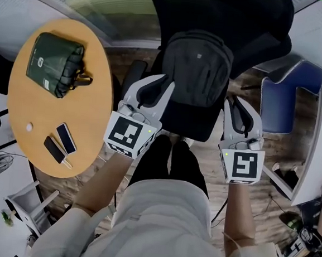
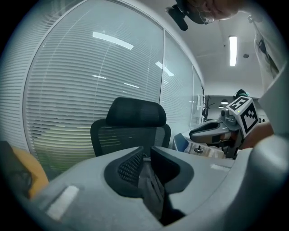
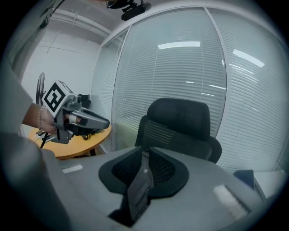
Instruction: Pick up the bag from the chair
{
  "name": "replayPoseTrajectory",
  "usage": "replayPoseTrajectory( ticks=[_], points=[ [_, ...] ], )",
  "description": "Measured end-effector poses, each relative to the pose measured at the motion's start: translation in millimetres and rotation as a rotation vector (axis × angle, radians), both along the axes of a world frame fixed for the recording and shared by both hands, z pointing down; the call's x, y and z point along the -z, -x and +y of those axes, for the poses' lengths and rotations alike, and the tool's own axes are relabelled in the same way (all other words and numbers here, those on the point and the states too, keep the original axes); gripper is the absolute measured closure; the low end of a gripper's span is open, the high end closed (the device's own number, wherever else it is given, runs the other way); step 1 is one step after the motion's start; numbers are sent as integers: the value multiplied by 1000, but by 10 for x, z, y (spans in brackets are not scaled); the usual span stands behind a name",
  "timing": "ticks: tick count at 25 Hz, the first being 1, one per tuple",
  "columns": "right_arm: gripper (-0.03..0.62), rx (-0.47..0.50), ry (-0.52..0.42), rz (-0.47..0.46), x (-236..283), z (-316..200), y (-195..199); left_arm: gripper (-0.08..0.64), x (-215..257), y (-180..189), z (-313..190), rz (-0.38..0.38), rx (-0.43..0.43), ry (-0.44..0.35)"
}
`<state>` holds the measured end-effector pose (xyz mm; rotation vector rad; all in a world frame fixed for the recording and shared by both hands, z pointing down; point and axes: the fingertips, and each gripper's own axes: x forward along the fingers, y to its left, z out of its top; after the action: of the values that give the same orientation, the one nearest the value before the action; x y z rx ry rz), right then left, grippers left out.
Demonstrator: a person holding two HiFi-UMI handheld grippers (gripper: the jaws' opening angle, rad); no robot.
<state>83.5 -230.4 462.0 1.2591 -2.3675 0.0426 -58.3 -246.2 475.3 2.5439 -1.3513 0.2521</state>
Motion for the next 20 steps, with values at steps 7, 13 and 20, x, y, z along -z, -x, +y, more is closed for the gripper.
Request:
replayPoseTrajectory(
  ticks=[7, 13, 20],
  points=[
    [529, 19, 8, 34, -511, -221, -84, 503, -568, 68, -224, -41, 24, 39],
    [522, 15, 35, 91, -971, -406, -197, 489, -1061, 119, -423, -90, 26, 78],
    [517, 8, 73, 141, -1411, -591, -290, 489, -1454, 146, -581, -123, 41, 114]
  ],
)
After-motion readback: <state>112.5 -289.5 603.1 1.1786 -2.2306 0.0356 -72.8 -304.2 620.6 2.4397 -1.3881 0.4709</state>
